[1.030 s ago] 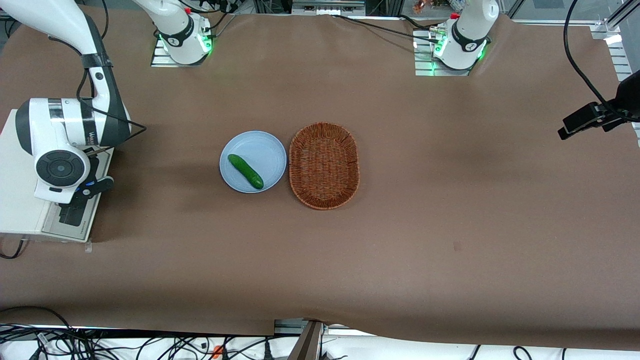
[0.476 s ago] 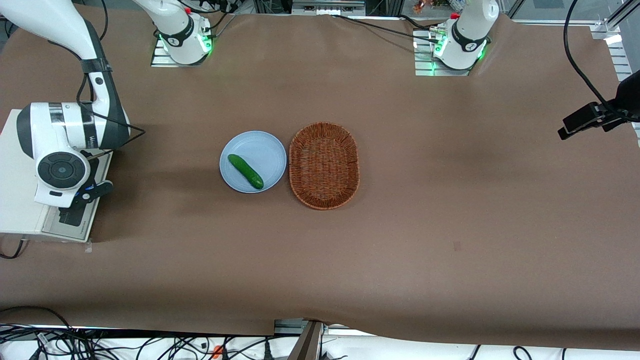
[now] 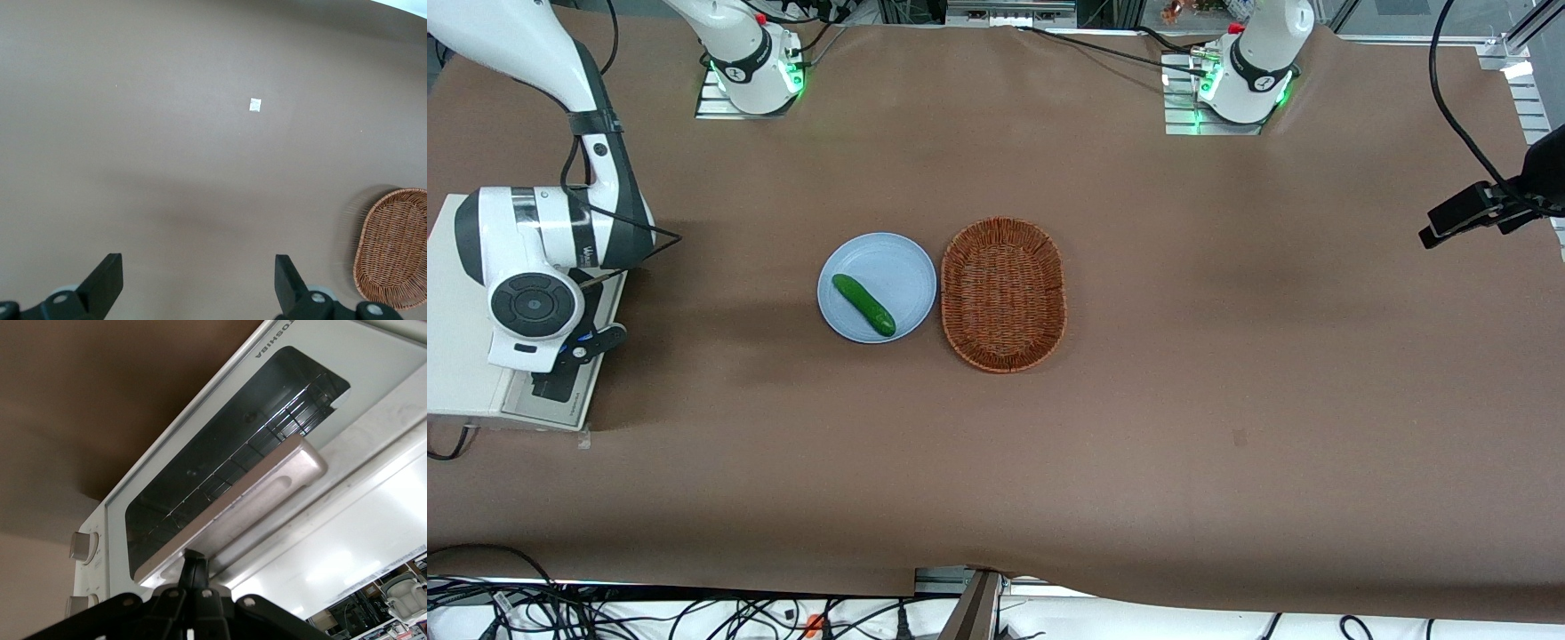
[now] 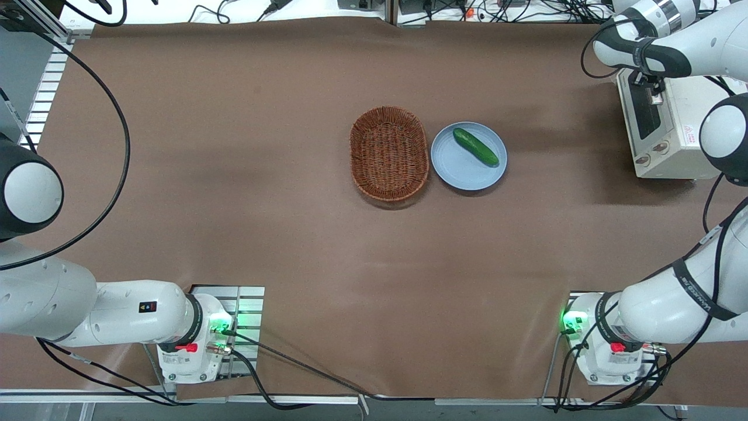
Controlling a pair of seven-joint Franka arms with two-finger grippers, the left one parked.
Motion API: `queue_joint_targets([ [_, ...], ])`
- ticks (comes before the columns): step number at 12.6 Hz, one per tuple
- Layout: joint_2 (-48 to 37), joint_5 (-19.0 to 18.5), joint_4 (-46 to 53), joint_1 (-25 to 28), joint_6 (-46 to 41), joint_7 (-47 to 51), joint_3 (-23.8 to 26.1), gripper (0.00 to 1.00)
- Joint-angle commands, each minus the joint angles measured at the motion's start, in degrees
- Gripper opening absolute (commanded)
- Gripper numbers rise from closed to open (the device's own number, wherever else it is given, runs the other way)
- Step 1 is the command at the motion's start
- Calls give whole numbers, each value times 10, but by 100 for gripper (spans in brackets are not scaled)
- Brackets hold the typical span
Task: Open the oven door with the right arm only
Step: 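Close the right gripper on the silver handle of the oven door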
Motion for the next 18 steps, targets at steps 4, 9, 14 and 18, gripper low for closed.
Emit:
queue_joint_targets([
  [4,13,-1,4,-10,22,-5,2,0],
  [9,29,26,14,-6,25,2,3,0],
  [14,43,53,20,-4,30,3,4,0],
  [18,54,67,20,-4,46,27,7,0],
])
